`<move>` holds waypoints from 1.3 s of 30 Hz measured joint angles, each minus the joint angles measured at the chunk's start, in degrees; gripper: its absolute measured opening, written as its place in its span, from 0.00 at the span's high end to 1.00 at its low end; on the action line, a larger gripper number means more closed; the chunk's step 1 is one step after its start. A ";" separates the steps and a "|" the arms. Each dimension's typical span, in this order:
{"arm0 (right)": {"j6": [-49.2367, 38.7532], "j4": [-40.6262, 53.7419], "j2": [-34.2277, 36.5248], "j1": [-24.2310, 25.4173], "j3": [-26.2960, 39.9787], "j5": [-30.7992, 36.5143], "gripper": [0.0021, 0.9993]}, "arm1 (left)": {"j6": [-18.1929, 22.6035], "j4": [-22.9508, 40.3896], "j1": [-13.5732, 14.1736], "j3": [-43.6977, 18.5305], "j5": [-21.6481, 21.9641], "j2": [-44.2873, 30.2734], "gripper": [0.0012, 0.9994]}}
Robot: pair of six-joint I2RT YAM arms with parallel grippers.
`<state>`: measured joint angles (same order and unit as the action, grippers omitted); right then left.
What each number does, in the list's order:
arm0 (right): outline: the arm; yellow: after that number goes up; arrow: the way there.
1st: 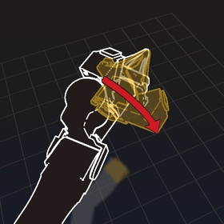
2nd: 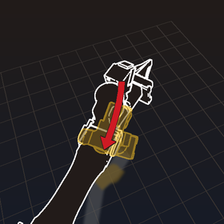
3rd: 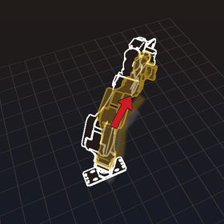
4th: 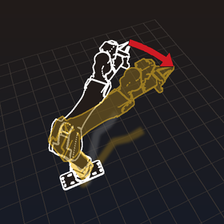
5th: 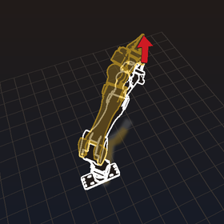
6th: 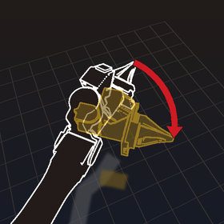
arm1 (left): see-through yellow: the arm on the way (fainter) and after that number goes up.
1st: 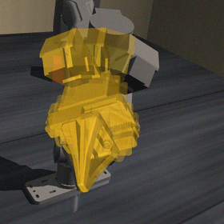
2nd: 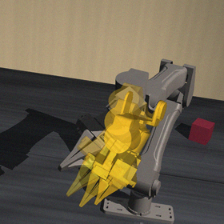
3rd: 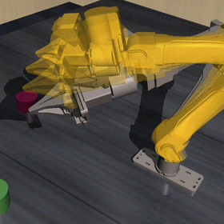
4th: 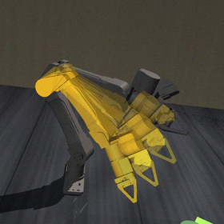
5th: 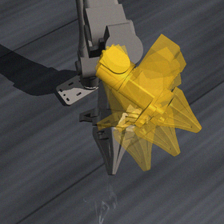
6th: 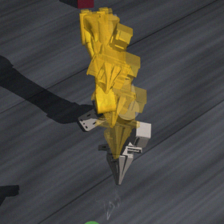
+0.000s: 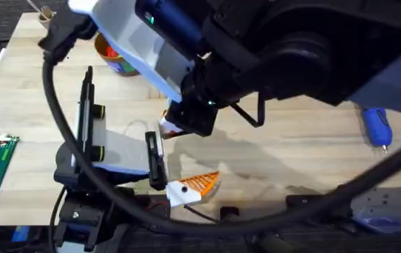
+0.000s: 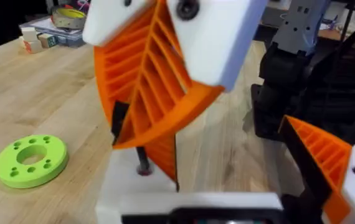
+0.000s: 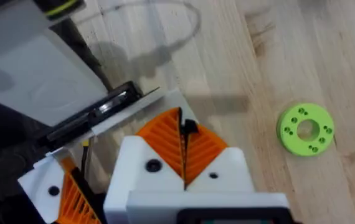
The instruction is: Pick up the gripper from the table and insert it into the empty holder that is missing its gripper. Then pick up a screw, insert it into the mounting hole, and use the screwdriver to tighten it. Finally, clean up the table by picking up the vegetable and placing it into the bucket.
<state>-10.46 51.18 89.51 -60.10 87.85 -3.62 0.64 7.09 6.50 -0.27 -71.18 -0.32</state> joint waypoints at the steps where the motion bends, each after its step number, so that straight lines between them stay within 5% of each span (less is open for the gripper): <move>1: 0.09 -0.02 0.08 0.00 0.00 -0.01 0.99 | 0.00 0.00 0.00 0.00 0.00 0.02 0.01; 39: 1.95 0.94 1.49 0.00 -0.02 -1.62 0.99 | -0.44 0.22 0.00 0.00 -1.05 0.00 0.01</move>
<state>-8.51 52.12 91.00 -60.10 87.83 -5.23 0.21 7.31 6.50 -0.27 -72.23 -0.32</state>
